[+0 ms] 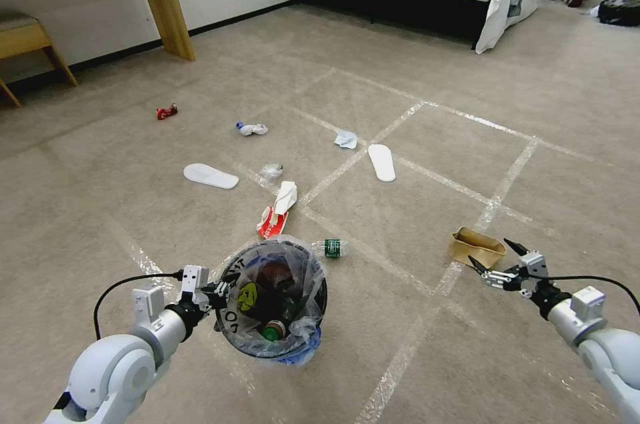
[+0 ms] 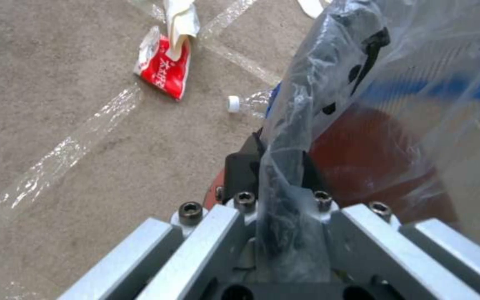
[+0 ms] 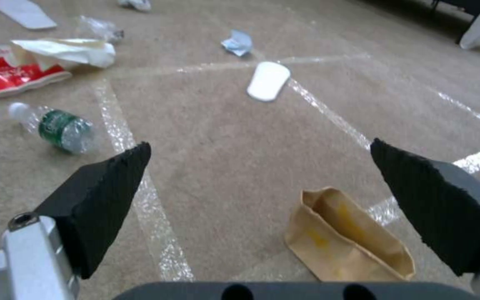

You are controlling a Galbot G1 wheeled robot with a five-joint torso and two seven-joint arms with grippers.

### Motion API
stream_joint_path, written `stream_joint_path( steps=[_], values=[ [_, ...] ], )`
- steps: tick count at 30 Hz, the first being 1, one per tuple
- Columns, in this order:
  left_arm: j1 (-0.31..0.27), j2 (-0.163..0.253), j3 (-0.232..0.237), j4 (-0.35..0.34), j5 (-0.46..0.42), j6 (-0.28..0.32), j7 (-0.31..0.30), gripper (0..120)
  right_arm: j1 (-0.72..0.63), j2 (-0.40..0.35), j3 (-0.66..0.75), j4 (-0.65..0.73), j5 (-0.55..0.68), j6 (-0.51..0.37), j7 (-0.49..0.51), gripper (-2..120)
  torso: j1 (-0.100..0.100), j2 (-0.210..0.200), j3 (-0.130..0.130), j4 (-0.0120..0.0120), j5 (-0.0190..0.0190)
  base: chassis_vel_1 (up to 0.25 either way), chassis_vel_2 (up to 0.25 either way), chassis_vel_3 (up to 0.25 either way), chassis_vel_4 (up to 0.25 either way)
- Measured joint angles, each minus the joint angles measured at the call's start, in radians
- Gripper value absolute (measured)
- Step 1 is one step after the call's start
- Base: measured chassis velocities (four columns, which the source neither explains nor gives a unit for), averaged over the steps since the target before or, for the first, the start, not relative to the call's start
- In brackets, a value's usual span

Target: Pick up the trash bin and place the garbage on the floor into it.

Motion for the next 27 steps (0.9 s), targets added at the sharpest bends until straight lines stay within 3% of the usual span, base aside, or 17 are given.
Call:
stream_joint_path(
  steps=[10, 27],
  values=[
    [0.014, -0.020, 0.001, -0.009, -0.010, -0.001, -0.007, 1, -0.006, 0.044, -0.010, -0.050, -0.049, 0.032, -0.012, 100, 0.000, 0.000, 0.000, 0.0000, 0.0000, 0.000, 0.000, 0.000, 0.000],
    [0.000, -0.024, -0.004, -0.008, -0.028, -0.006, -0.009, 1, 0.024, 0.037, -0.083, -0.033, -0.071, 0.006, -0.029, 100, 0.000, 0.000, 0.000, -0.0001, -0.0001, 0.000, 0.000, 0.000, 0.000]
  ],
)
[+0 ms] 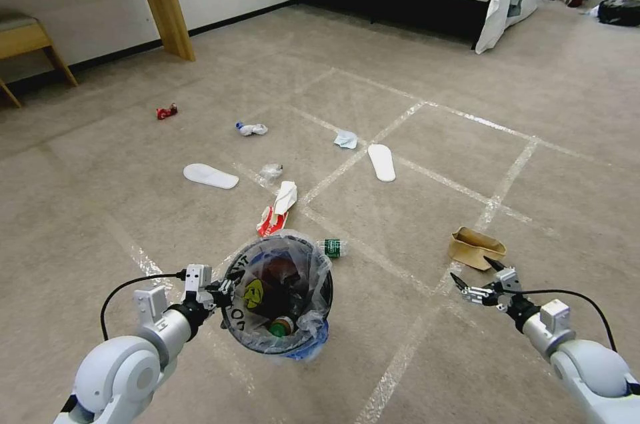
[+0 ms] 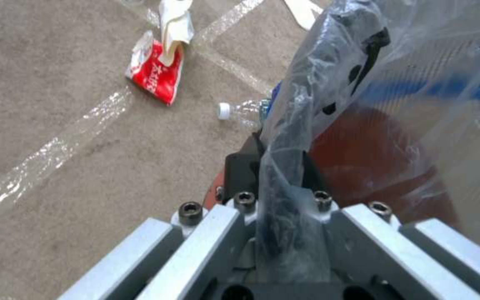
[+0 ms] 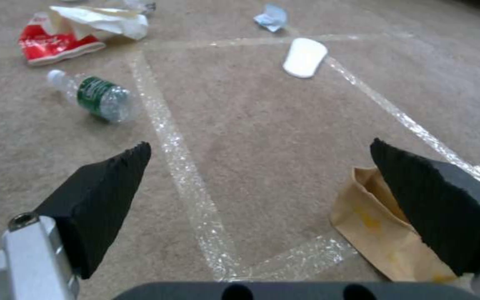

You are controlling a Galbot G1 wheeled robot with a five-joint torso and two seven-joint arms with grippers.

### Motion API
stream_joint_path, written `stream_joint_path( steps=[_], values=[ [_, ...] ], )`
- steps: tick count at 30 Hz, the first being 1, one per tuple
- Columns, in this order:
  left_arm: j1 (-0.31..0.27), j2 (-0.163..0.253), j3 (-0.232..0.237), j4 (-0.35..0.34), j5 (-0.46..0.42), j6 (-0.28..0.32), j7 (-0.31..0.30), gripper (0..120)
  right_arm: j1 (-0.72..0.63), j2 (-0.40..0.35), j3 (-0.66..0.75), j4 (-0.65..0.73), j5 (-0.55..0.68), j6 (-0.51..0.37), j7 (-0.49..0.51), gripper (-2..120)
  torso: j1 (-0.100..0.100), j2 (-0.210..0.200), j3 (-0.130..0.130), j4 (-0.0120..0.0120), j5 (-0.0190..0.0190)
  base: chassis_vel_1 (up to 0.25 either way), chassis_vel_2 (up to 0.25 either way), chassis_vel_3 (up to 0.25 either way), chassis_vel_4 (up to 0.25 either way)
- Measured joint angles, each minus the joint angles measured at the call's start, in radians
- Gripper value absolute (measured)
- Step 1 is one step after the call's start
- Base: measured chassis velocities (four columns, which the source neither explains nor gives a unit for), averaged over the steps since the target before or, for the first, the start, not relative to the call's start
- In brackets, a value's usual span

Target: Pick up the trash bin and place the garbage on the floor into it.

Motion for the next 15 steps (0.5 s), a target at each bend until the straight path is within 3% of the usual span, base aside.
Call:
stream_joint_path(
  steps=[10, 15],
  values=[
    [-0.028, 0.021, -0.007, 0.023, -0.008, 0.000, -0.002, 1, 0.041, -0.037, -0.063, -0.002, -0.033, -0.002, 0.044, 100, 0.000, 0.000, 0.000, 0.0001, 0.0002, 0.000, 0.000, 0.000, 0.000],
    [-0.063, 0.055, -0.015, 0.062, -0.009, 0.008, 0.004, 1, 0.116, -0.112, -0.123, -0.026, 0.006, -0.036, 0.078, 100, 0.000, 0.000, 0.000, 0.0000, -0.0003, 0.000, 0.000, 0.000, 0.000]
  ],
)
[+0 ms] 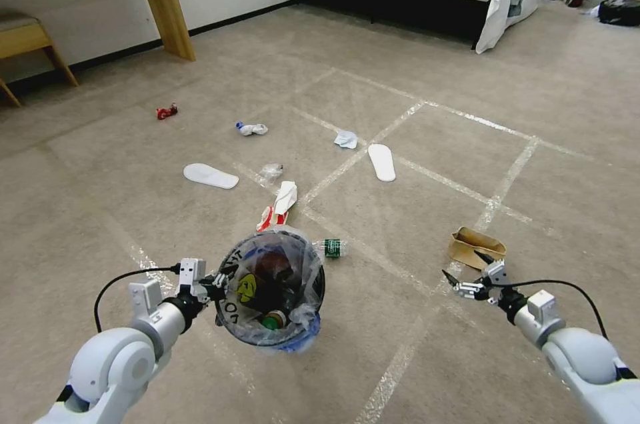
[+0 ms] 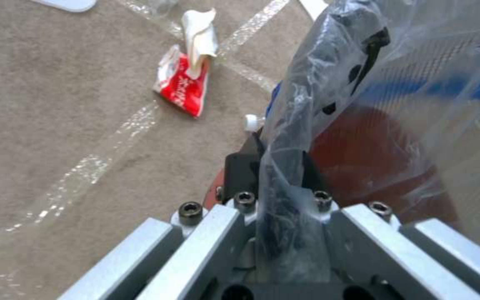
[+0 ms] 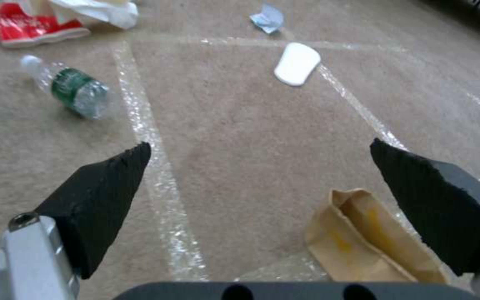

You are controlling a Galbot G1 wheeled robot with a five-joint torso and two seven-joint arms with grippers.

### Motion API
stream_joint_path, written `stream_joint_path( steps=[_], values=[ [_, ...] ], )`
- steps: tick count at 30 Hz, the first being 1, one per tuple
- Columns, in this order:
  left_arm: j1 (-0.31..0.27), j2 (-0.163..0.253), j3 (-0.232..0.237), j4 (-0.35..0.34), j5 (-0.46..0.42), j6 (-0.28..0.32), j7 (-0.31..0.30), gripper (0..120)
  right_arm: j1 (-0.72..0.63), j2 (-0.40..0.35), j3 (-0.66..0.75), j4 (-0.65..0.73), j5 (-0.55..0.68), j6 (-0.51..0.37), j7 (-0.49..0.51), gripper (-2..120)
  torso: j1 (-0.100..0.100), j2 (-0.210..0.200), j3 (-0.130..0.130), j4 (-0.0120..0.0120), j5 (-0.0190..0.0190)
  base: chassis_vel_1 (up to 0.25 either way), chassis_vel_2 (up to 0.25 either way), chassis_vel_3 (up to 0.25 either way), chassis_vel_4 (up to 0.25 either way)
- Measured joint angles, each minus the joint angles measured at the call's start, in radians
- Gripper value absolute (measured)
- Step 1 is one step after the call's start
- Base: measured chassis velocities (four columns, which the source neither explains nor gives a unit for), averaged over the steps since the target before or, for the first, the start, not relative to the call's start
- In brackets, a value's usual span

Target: Pick up the trash bin and place the garbage on the floor into it.

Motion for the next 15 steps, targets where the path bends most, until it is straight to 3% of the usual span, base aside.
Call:
stream_joint_path(
  steps=[6, 15],
  values=[
    [-0.006, 0.019, -0.003, 0.010, 0.018, 0.011, 0.007, 1, 0.147, -0.023, -0.131, -0.048, 0.034, -0.018, 0.018, 100, 0.000, 0.000, 0.000, 0.0001, -0.0001, 0.000, 0.000, 0.000, 0.000],
    [-0.007, 0.020, -0.022, 0.021, 0.027, 0.009, 0.007, 1, 0.336, 0.014, -0.362, -0.142, 0.037, -0.034, 0.019, 100, 0.000, 0.000, 0.000, -0.0002, 0.0004, 0.000, 0.000, 0.000, 0.000]
  ],
)
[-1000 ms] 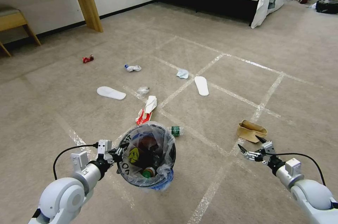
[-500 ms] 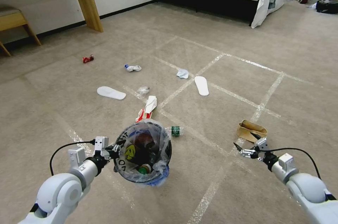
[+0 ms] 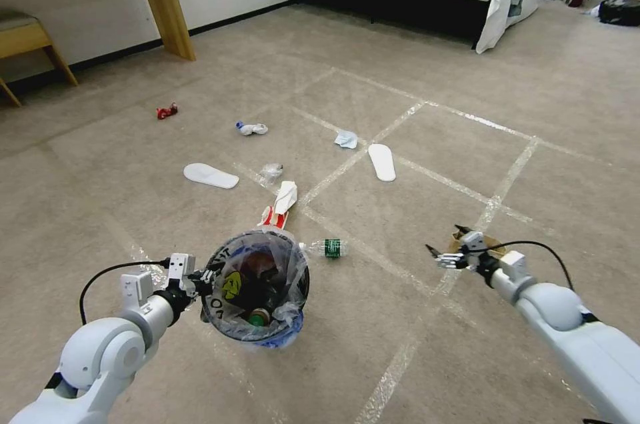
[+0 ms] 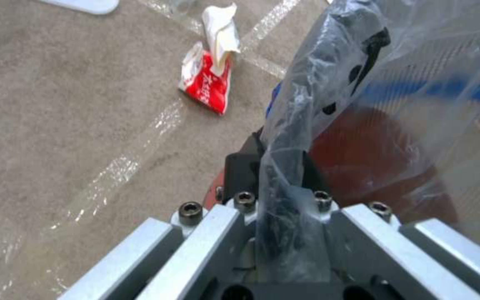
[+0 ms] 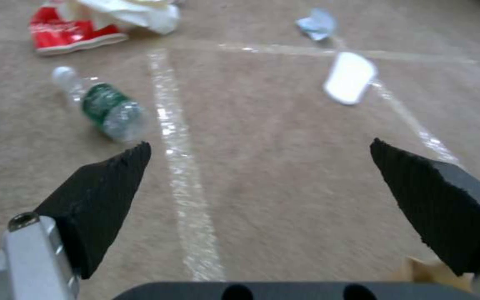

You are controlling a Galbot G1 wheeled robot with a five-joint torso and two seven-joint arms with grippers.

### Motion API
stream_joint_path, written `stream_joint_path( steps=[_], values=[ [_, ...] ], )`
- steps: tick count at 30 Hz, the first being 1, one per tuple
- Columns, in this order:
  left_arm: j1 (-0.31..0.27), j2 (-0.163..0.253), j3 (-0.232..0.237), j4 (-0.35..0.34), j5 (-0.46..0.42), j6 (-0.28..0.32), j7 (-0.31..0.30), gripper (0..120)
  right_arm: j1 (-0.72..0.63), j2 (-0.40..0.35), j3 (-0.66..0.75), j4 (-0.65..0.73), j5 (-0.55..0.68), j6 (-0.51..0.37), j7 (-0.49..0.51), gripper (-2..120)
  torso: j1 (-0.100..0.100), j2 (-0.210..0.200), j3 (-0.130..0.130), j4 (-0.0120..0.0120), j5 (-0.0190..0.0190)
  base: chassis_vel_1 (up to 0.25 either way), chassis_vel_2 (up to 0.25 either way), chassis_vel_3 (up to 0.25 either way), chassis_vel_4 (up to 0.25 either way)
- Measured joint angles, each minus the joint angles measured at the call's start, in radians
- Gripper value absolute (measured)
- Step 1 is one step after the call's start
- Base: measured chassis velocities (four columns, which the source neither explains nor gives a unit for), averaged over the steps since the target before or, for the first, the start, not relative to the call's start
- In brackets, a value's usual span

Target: Pick up the trash bin and place the garbage on the floor into it.

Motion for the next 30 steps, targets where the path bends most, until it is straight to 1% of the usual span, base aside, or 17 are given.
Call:
stream_joint_path(
  steps=[1, 2, 4, 5, 7, 8, 9, 11, 18, 20, 24, 25, 26, 27, 28, 29, 30],
  values=[
    [0.000, -0.002, -0.005, 0.000, -0.001, 0.000, 0.000, 1, 0.046, 0.012, -0.060, -0.020, -0.001, -0.002, 0.000, 100, 0.000, 0.000, 0.000, 0.0000, -0.0002, 0.000, 0.000, 0.000, 0.000],
    [0.000, -0.002, -0.005, 0.000, -0.001, 0.000, 0.000, 1, 0.046, 0.012, -0.060, -0.020, -0.001, -0.002, 0.000, 100, 0.000, 0.000, 0.000, 0.0000, -0.0002, 0.000, 0.000, 0.000, 0.000],
    [0.001, -0.005, -0.014, 0.000, -0.003, 0.000, 0.000, 1, 0.165, 0.046, -0.173, -0.074, -0.001, -0.002, -0.004, 100, 0.000, 0.000, 0.000, 0.0000, 0.0001, 0.000, 0.000, 0.000, 0.000],
    [0.001, -0.005, -0.014, 0.000, -0.003, 0.000, 0.000, 1, 0.165, 0.046, -0.173, -0.074, -0.001, -0.002, -0.004, 100, 0.000, 0.000, 0.000, 0.0000, 0.0001, 0.000, 0.000, 0.000, 0.000],
    [0.005, -0.009, -0.024, -0.001, -0.007, -0.001, 0.000, 1, 0.296, 0.097, -0.295, -0.162, 0.005, -0.003, -0.014, 100, 0.000, 0.000, 0.000, 0.0006, -0.0003, 0.000, 0.000, 0.000, 0.000],
    [0.005, -0.009, -0.024, -0.001, -0.007, -0.001, 0.000, 1, 0.296, 0.097, -0.295, -0.162, 0.005, -0.003, -0.014, 100, 0.000, 0.000, 0.000, 0.0006, -0.0003, 0.000, 0.000, 0.000, 0.000],
    [0.009, -0.010, -0.030, -0.002, -0.007, -0.001, -0.001, 1, 0.356, 0.124, -0.351, -0.218, 0.005, -0.003, -0.028, 100, 0.000, 0.000, 0.000, 0.0006, 0.0004, 0.000, 0.000, 0.000, 0.000],
    [0.011, -0.012, -0.033, -0.003, -0.007, -0.002, 0.000, 1, 0.409, 0.145, -0.407, -0.268, 0.006, -0.004, -0.043, 100, 0.000, 0.000, 0.000, 0.0003, -0.0009, 0.000, 0.000, 0.000, 0.000],
    [0.011, -0.017, -0.038, -0.002, -0.006, -0.002, 0.000, 1, 0.540, 0.193, -0.546, -0.379, 0.027, -0.006, -0.091, 100, 0.000, 0.000, 0.000, 0.0000, 0.0000, 0.000, 0.000, 0.000, 0.000],
    [0.009, -0.022, -0.039, 0.001, -0.005, -0.005, 0.003, 1, 0.660, 0.248, -0.662, -0.475, 0.033, 0.008, -0.149, 100, 0.000, 0.000, 0.000, 0.0001, -0.0003, 0.000, 0.000, 0.000, 0.000],
    [0.009, -0.026, -0.040, 0.002, -0.003, -0.005, 0.005, 1, 0.715, 0.286, -0.712, -0.526, 0.035, 0.012, -0.184, 100, 0.000, 0.000, 0.000, 0.0003, -0.0006, 0.000, 0.000, 0.000, 0.000],
    [0.009, -0.031, -0.041, 0.003, 0.002, -0.008, 0.010, 1, 0.780, 0.370, -0.789, -0.607, 0.035, 0.013, -0.236, 100, 0.000, 0.000, 0.000, 0.0001, -0.0007, 0.000, 0.000, 0.000, 0.000],
    [0.009, -0.033, -0.041, 0.003, 0.006, -0.009, 0.014, 1, 0.804, 0.410, -0.813, -0.641, 0.035, 0.012, -0.259, 100, 0.000, 0.000, 0.000, 0.0005, 0.0006, 0.000, 0.000, 0.000, 0.000],
    [0.009, -0.033, -0.041, 0.003, 0.006, -0.009, 0.014, 1, 0.804, 0.410, -0.813, -0.641, 0.035, 0.012, -0.259, 100, 0.000, 0.000, 0.000, 0.0005, 0.0006, 0.000, 0.000, 0.000, 0.000],
    [0.009, -0.035, -0.041, 0.003, 0.010, -0.010, 0.016, 1, 0.830, 0.447, -0.838, -0.680, 0.036, 0.008, -0.283, 100, 0.000, 0.000, 0.000, 0.0009, 0.0006, 0.000, 0.000, 0.000, 0.000],
    [0.009, -0.039, -0.042, 0.004, 0.014, -0.012, 0.017, 1, 0.861, 0.491, -0.871, -0.735, 0.032, 0.005, -0.324, 100, 0.000, 0.000, 0.000, 0.0008, -0.0012, 0.000, 0.000, 0.000, 0.000],
    [0.009, -0.039, -0.042, 0.004, 0.014, -0.012, 0.017, 1, 0.861, 0.491, -0.871, -0.735, 0.032, 0.005, -0.324, 100, 0.000, 0.000, 0.000, 0.0008, -0.0012, 0.000, 0.000, 0.000, 0.000]
  ],
)
